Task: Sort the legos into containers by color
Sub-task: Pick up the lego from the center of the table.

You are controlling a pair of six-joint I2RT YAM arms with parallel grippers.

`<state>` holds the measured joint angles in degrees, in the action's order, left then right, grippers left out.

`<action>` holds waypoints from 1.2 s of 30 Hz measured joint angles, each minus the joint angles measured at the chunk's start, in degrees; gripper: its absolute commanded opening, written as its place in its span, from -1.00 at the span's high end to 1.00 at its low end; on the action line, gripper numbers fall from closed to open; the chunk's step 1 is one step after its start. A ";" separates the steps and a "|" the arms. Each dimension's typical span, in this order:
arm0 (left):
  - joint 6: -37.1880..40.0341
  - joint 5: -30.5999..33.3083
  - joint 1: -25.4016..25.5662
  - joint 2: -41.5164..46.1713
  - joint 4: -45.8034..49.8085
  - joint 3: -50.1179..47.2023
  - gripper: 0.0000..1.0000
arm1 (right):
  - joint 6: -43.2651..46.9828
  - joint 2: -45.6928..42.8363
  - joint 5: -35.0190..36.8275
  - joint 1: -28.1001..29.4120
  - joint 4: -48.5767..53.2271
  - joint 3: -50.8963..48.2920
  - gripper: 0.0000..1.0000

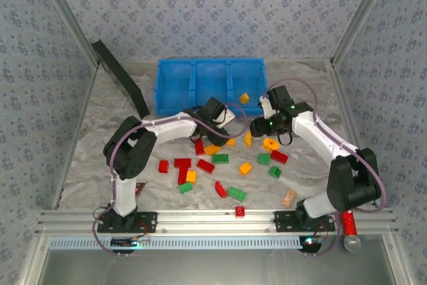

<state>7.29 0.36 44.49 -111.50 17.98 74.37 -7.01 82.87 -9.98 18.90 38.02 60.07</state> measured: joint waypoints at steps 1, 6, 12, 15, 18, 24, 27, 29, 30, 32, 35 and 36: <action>0.00 -0.20 -0.17 -0.39 0.11 0.22 -0.46 | -0.33 -0.42 -0.20 0.00 -0.13 -0.68 -0.24; -0.04 -0.81 -1.14 -2.93 1.53 2.73 -0.36 | -1.22 -0.76 -1.09 0.00 -1.57 -2.16 -0.25; -0.66 -1.44 -1.73 -5.07 2.19 4.17 -0.16 | -1.46 -0.76 -1.90 0.00 -2.75 -3.10 -0.24; -0.87 -1.88 -1.73 -5.31 2.93 4.98 -0.05 | -1.62 -0.74 -2.14 0.00 -3.15 -3.17 -0.25; -1.46 -2.60 -1.75 -5.64 3.13 5.03 0.14 | -1.62 -0.52 -2.54 -0.07 -4.20 -3.17 -0.24; -2.36 -3.17 -1.75 -5.73 3.52 5.38 0.39 | -1.64 2.05 -3.02 -0.04 -5.55 -3.15 -0.25; -3.06 -3.13 -1.77 -5.66 3.50 5.35 0.47 | -1.79 3.52 -3.04 0.02 -5.81 -3.15 -0.25; -3.98 -3.08 -1.99 -5.49 3.48 5.22 0.53 | -2.12 4.26 -2.99 0.31 -6.14 -3.10 -0.24; -4.42 -2.91 -2.16 -5.22 3.50 5.03 0.54 | -2.36 4.61 -2.97 0.50 -6.27 -3.02 -0.24; -5.46 -2.45 -2.86 -4.15 4.20 4.48 0.56 | -2.84 5.42 -2.95 1.07 -6.82 -2.80 -0.25; -6.49 -1.81 -4.02 -1.22 4.76 4.44 0.58 | -3.48 6.45 -2.93 1.99 -7.89 -2.73 -0.25; -6.75 -1.57 -4.39 0.09 4.76 4.46 0.58 | -3.74 6.71 -2.95 2.19 -8.15 -2.73 -0.25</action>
<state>0.54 -1.21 40.10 -111.42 22.74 78.83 -10.74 89.58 -12.93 21.08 29.87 57.34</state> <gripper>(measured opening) 0.335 0.623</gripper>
